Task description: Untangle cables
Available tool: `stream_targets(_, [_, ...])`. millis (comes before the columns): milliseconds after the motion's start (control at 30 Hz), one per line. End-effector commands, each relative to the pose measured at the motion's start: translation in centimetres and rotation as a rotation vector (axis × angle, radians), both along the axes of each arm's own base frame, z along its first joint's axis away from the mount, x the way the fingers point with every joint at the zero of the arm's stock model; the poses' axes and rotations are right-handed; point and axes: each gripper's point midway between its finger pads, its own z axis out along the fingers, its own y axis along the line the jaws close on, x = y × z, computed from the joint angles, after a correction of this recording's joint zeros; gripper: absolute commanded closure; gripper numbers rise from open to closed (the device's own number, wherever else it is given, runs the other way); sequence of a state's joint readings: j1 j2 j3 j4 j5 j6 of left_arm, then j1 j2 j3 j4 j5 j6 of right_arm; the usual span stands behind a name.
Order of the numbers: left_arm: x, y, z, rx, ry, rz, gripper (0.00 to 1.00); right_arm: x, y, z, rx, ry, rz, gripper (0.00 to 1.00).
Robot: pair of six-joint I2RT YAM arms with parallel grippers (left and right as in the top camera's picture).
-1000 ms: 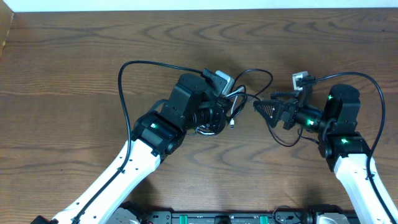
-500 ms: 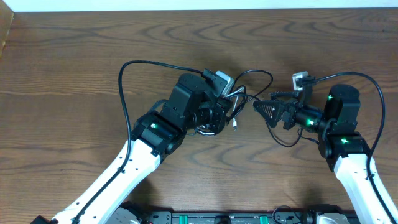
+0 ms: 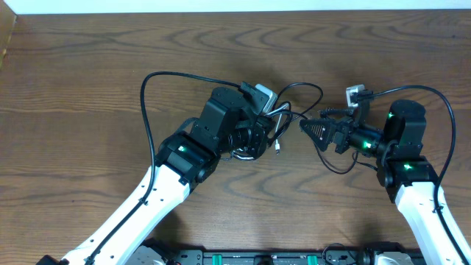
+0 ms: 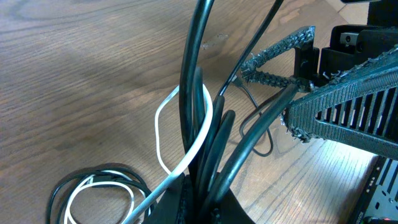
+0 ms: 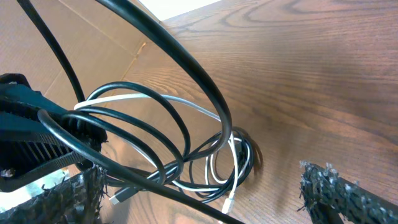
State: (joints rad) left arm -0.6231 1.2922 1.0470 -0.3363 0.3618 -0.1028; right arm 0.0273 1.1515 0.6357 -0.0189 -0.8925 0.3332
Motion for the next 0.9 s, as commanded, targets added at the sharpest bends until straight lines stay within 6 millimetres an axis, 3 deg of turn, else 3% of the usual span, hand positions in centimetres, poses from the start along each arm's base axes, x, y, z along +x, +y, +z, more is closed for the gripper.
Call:
stream_targets(0, [-0.20, -0.07, 1.67, -0.025, -0.040, -0.020, 0.92, 0.23, -0.15, 0.41, 0.002, -0.007, -0.009, 0.01])
stream_targets(867, [-0.68, -0.46, 1.76, -0.042, -0.026, -0.049, 0.92, 0.61, -0.57, 0.02, -0.028, -0.013, -0.037, 0.01])
